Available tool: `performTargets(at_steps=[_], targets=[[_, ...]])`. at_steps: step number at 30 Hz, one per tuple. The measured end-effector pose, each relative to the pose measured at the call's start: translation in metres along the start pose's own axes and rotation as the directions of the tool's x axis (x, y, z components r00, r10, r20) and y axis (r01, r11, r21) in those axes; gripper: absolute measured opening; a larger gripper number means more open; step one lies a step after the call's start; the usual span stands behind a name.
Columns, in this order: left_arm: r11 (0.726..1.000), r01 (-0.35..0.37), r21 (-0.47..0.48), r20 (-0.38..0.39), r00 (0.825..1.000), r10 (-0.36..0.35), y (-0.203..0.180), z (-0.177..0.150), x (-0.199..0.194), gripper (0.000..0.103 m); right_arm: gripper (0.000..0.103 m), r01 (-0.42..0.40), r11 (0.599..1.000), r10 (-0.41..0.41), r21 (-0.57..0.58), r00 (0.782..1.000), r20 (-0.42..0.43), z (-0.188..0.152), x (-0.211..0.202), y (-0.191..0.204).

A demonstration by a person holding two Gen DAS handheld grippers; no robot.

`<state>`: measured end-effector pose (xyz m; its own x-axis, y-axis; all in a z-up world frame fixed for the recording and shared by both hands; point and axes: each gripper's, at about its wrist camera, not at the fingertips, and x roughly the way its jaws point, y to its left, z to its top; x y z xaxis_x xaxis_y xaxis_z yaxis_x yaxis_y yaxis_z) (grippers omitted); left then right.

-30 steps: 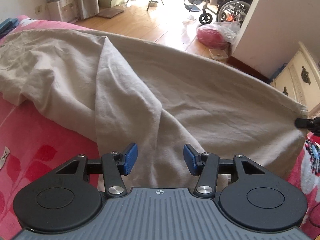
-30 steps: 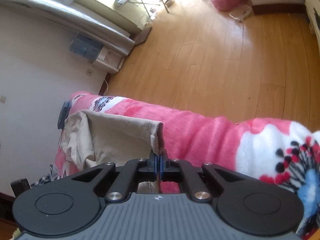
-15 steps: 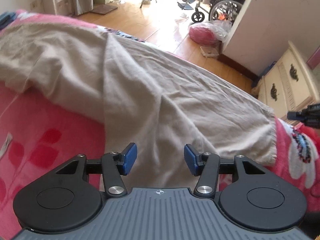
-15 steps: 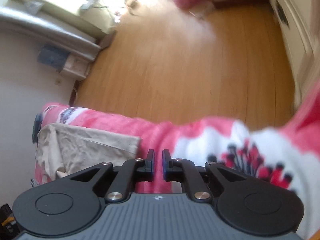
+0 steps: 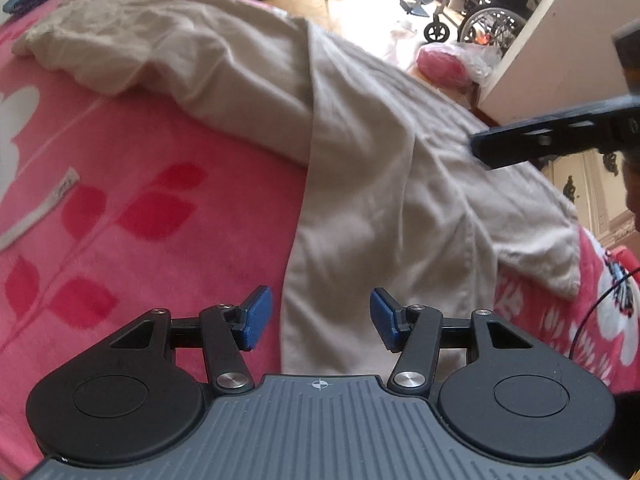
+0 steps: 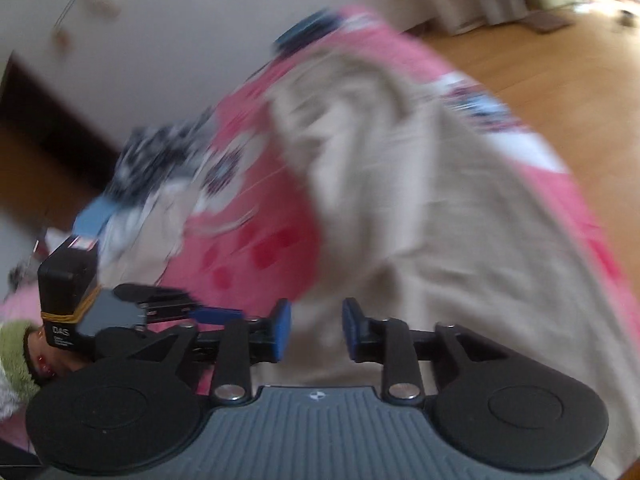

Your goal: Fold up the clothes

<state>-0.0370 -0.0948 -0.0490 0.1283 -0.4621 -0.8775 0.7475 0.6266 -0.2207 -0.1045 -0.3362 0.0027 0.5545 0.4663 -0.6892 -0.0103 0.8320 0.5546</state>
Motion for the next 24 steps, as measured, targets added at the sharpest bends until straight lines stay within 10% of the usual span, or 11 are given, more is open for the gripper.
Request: performTargets(at_steps=[3, 8, 11, 14, 21, 24], targets=[[1.000, 0.024, 0.000, 0.000, 1.000, -0.024, 0.005, -0.006, 0.011, 0.047, 0.038, 0.024, 1.000, -0.023, 0.016, 0.998, -0.053, 0.010, 0.034, 0.011], [0.994, 0.108, -0.015, 0.043, 0.993, -0.107, 0.006, -0.009, 0.016, 0.004, 0.038, 0.063, 0.995, -0.060, 0.077, 0.997, -0.041, 0.022, 0.041, -0.001], [0.955, 0.289, -0.072, 0.111, 0.953, -0.280, -0.002, 0.002, 0.002, 0.002, 0.038, 0.116, 0.989, -0.117, 0.088, 0.993, 0.011, 0.034, 0.025, -0.010], [0.890, 0.456, 0.013, 0.153, 0.879, -0.453, -0.036, 0.028, -0.007, 0.002, 0.038, 0.176, 0.979, -0.185, 0.107, 0.979, 0.086, 0.054, -0.001, -0.022], [0.795, 0.597, 0.109, 0.134, 0.784, -0.607, -0.118, 0.081, 0.046, 0.002, 0.039, 0.334, 0.937, -0.347, 0.101, 0.926, 0.149, 0.101, -0.039, -0.053], [0.802, 0.591, 0.085, 0.107, 0.795, -0.597, -0.139, 0.094, 0.079, 0.002, 0.042, 0.365, 0.930, -0.367, 0.041, 0.922, 0.122, 0.118, -0.028, -0.065]])
